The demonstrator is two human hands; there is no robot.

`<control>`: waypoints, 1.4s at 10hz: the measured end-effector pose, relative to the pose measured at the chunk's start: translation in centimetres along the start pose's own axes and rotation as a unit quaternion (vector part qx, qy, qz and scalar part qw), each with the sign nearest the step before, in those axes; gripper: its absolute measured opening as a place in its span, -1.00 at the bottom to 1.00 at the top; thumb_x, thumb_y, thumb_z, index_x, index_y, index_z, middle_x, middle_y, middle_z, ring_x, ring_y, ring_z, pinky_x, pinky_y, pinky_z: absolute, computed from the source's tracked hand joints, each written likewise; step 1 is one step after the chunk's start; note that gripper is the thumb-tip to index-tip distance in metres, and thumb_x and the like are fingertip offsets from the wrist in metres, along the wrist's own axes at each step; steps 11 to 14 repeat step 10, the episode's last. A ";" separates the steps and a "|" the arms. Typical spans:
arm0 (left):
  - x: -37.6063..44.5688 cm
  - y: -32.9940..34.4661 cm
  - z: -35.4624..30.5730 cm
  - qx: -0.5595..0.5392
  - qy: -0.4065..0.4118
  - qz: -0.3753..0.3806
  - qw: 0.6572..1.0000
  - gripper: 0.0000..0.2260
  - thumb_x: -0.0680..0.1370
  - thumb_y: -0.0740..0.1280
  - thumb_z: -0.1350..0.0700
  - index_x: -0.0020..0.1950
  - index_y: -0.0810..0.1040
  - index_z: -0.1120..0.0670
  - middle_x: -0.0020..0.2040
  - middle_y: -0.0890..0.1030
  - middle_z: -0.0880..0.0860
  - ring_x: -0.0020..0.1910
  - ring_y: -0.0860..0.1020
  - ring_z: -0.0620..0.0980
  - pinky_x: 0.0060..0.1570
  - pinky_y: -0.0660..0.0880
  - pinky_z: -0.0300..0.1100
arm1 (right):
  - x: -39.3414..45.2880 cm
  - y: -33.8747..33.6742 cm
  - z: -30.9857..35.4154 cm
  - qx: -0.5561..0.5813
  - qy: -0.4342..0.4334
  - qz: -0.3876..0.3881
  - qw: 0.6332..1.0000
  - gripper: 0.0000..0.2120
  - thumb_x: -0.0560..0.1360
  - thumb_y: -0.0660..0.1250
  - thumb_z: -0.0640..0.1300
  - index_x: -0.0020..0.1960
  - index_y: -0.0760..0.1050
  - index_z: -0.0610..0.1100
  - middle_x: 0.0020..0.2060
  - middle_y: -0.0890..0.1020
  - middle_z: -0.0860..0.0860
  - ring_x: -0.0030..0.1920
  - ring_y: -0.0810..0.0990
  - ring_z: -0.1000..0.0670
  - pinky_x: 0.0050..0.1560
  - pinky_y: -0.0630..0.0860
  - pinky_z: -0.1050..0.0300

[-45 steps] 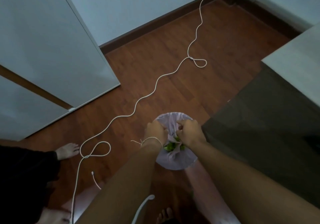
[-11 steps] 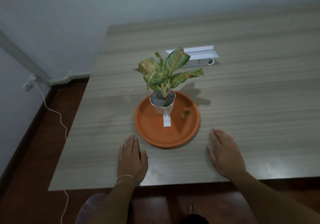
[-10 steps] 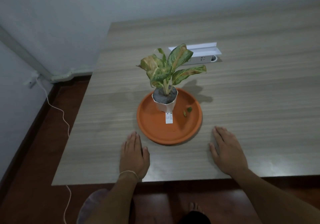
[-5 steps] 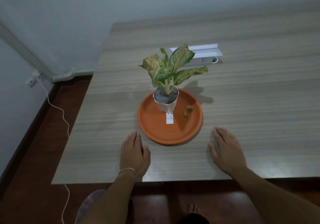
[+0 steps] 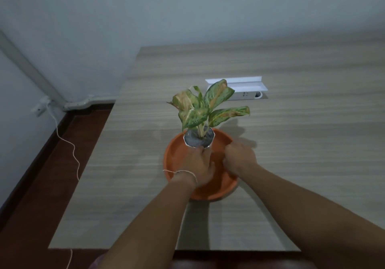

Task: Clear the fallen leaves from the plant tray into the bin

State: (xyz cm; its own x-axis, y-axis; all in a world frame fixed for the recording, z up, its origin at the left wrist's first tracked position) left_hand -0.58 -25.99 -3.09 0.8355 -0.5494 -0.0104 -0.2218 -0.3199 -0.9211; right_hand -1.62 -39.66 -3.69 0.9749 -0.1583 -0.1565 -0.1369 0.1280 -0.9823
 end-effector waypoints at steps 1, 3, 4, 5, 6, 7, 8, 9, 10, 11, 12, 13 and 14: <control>0.6 1.1 -0.5 -0.010 0.001 0.017 1.000 -0.70 0.52 0.26 0.03 0.20 0.49 0.13 0.20 0.54 0.19 0.15 0.53 0.22 0.12 0.51 0.04 | 0.4 1.5 -0.1 -0.051 0.032 0.019 0.998 -0.80 0.48 0.29 -0.06 0.04 0.61 -0.08 0.08 0.62 -0.11 0.12 0.58 -0.18 0.06 0.56 -0.03; -1.2 1.1 1.7 -0.060 -0.018 -0.006 0.998 -0.76 0.54 0.24 0.03 0.17 0.52 0.03 0.09 0.61 0.08 0.07 0.56 0.08 0.08 0.54 -0.05 | 1.3 2.3 0.0 -0.098 0.026 0.007 0.995 -0.76 0.48 0.30 0.01 0.10 0.60 0.00 0.10 0.59 -0.09 0.13 0.52 -0.16 0.04 0.51 0.00; -2.8 1.2 4.3 -0.061 -0.063 0.015 0.996 -0.79 0.54 0.23 0.04 0.09 0.56 0.06 0.06 0.64 0.08 0.08 0.56 0.09 0.09 0.51 -0.05 | 1.5 3.0 0.1 -0.094 0.021 0.008 0.995 -0.76 0.50 0.24 -0.08 0.11 0.60 0.00 0.09 0.59 -0.07 0.14 0.52 -0.15 0.04 0.49 0.03; -4.0 0.9 6.3 -0.054 -0.098 0.020 0.994 -0.82 0.51 0.24 0.09 0.04 0.56 0.09 0.04 0.63 0.08 0.07 0.55 0.08 0.09 0.51 -0.05 | 1.4 3.6 0.7 -0.068 0.013 0.002 0.998 -0.69 0.53 0.13 -0.20 0.12 0.59 -0.03 0.06 0.61 -0.07 0.15 0.48 -0.16 0.07 0.48 0.02; -4.7 0.9 6.5 -0.061 -0.102 0.038 0.992 -0.80 0.51 0.25 0.10 0.07 0.58 0.10 0.04 0.64 0.10 0.06 0.56 0.08 0.09 0.53 -0.05 | 0.9 4.0 1.5 -0.078 -0.039 -0.010 0.996 -0.67 0.49 0.13 -0.27 0.02 0.62 -0.05 -0.07 0.66 -0.08 0.06 0.53 -0.17 0.06 0.48 0.00; -4.5 1.1 6.2 -0.077 -0.094 0.044 0.992 -0.78 0.49 0.25 0.09 0.04 0.60 0.11 0.03 0.65 0.10 0.05 0.57 0.07 0.09 0.54 -0.04 | 1.0 4.6 1.4 -0.123 -0.055 0.010 0.991 -0.83 0.30 0.28 -0.31 -0.30 0.62 -0.12 -0.39 0.64 -0.10 -0.28 0.56 -0.16 -0.13 0.56 -0.04; -4.7 1.6 6.2 -0.075 -0.091 0.038 0.992 -0.78 0.48 0.25 0.09 0.02 0.62 0.10 0.01 0.66 0.08 0.04 0.57 0.05 0.10 0.54 -0.05 | 1.5 5.7 0.5 -0.103 -0.075 -0.007 0.992 -0.79 0.13 0.49 -0.34 -0.46 0.51 -0.10 -0.55 0.55 -0.07 -0.45 0.52 -0.13 -0.29 0.56 -0.01; -4.4 1.2 6.1 -0.096 -0.094 0.022 0.991 -0.79 0.48 0.25 0.09 0.00 0.64 0.10 0.00 0.67 0.08 0.02 0.58 0.04 0.08 0.55 -0.07 | 1.1 4.3 0.4 -0.078 -0.058 0.039 0.995 -0.88 0.30 0.46 -0.26 -0.34 0.60 -0.07 -0.40 0.65 -0.05 -0.29 0.61 -0.12 -0.14 0.57 0.02; -5.2 1.4 5.8 -0.138 -0.086 0.011 0.987 -0.81 0.53 0.24 0.06 0.01 0.61 0.07 0.01 0.65 0.05 0.03 0.56 0.00 0.10 0.51 -0.10 | 1.3 4.8 -0.6 0.049 -0.056 0.035 0.997 -0.83 0.46 0.26 -0.13 -0.11 0.63 -0.06 -0.15 0.70 -0.06 -0.01 0.61 -0.14 -0.05 0.56 0.02; -5.2 1.4 5.8 -0.138 -0.086 0.011 0.987 -0.81 0.53 0.24 0.06 0.01 0.61 0.07 0.01 0.65 0.05 0.03 0.56 0.00 0.10 0.51 -0.10 | 1.3 4.8 -0.6 0.049 -0.056 0.035 0.997 -0.83 0.46 0.26 -0.13 -0.11 0.63 -0.06 -0.15 0.70 -0.06 -0.01 0.61 -0.14 -0.05 0.56 0.02; -5.2 1.4 5.8 -0.138 -0.086 0.011 0.987 -0.81 0.53 0.24 0.06 0.01 0.61 0.07 0.01 0.65 0.05 0.03 0.56 0.00 0.10 0.51 -0.10 | 1.3 4.8 -0.6 0.049 -0.056 0.035 0.997 -0.83 0.46 0.26 -0.13 -0.11 0.63 -0.06 -0.15 0.70 -0.06 -0.01 0.61 -0.14 -0.05 0.56 0.02; -5.2 1.4 5.8 -0.138 -0.086 0.011 0.987 -0.81 0.53 0.24 0.06 0.01 0.61 0.07 0.01 0.65 0.05 0.03 0.56 0.00 0.10 0.51 -0.10 | 1.3 4.8 -0.6 0.049 -0.056 0.035 0.997 -0.83 0.46 0.26 -0.13 -0.11 0.63 -0.06 -0.15 0.70 -0.06 -0.01 0.61 -0.14 -0.05 0.56 0.02; -5.2 1.4 5.8 -0.138 -0.086 0.011 0.987 -0.81 0.53 0.24 0.06 0.01 0.61 0.07 0.01 0.65 0.05 0.03 0.56 0.00 0.10 0.51 -0.10 | 1.3 4.8 -0.6 0.049 -0.056 0.035 0.997 -0.83 0.46 0.26 -0.13 -0.11 0.63 -0.06 -0.15 0.70 -0.06 -0.01 0.61 -0.14 -0.05 0.56 0.02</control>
Point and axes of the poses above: each hand's wrist, its own x-axis towards the middle knuckle, its own y-axis out of the palm, z = x × y, the point moved 6 cm from there along x, towards the middle knuckle
